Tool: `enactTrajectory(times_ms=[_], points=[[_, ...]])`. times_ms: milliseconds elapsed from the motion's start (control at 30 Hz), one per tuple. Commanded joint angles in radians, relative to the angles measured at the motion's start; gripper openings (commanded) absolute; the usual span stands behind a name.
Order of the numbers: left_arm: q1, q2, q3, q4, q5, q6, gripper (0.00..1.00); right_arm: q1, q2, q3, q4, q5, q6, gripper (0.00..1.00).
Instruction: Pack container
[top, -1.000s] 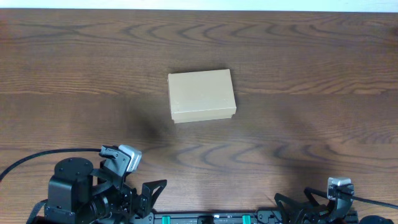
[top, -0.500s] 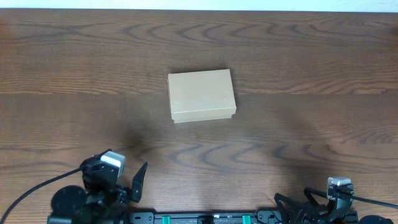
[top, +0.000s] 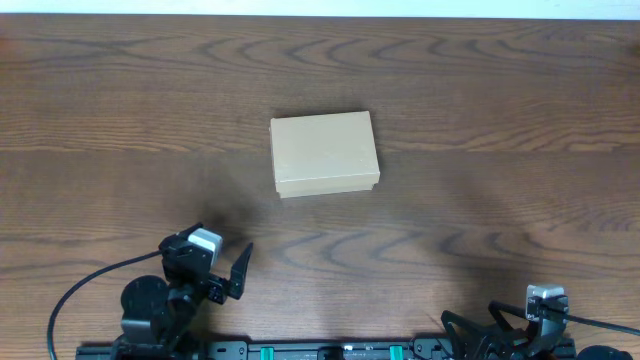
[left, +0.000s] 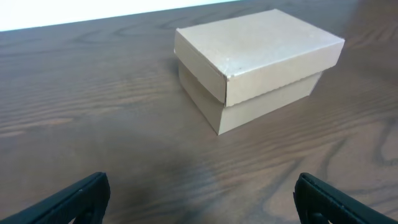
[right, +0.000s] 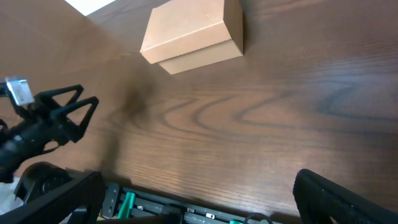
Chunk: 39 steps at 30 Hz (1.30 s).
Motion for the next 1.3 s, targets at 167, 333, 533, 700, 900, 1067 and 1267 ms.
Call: enactTrajectory(times_ms=[167, 333, 533, 700, 900, 1067, 1267], points=[[0.008, -0.011, -0.106, 0.127, 0.058, -0.067, 0.95, 0.008, -0.003, -0.004, 0.000, -0.004, 0.010, 0.99], [0.008, -0.011, -0.109, 0.137, 0.069, -0.067, 0.95, 0.008, -0.003, -0.004, 0.000, -0.004, 0.010, 0.99], [0.008, -0.010, -0.109, 0.136, 0.066, -0.067, 0.95, 0.008, -0.003, -0.004, 0.000, -0.004, 0.010, 0.99], [0.008, -0.010, -0.109, 0.136, 0.067, -0.067, 0.95, 0.008, -0.003, -0.004, 0.000, -0.004, 0.010, 0.99], [0.008, -0.010, -0.109, 0.136, 0.067, -0.067, 0.95, 0.008, -0.003, -0.004, 0.000, -0.004, 0.010, 0.99], [0.008, -0.010, -0.109, 0.136, 0.067, -0.067, 0.95, 0.008, -0.003, -0.004, -0.004, -0.001, -0.010, 0.99], [0.008, -0.010, -0.109, 0.136, 0.067, -0.067, 0.95, 0.008, -0.003, -0.004, -0.011, 0.003, -0.023, 0.99]])
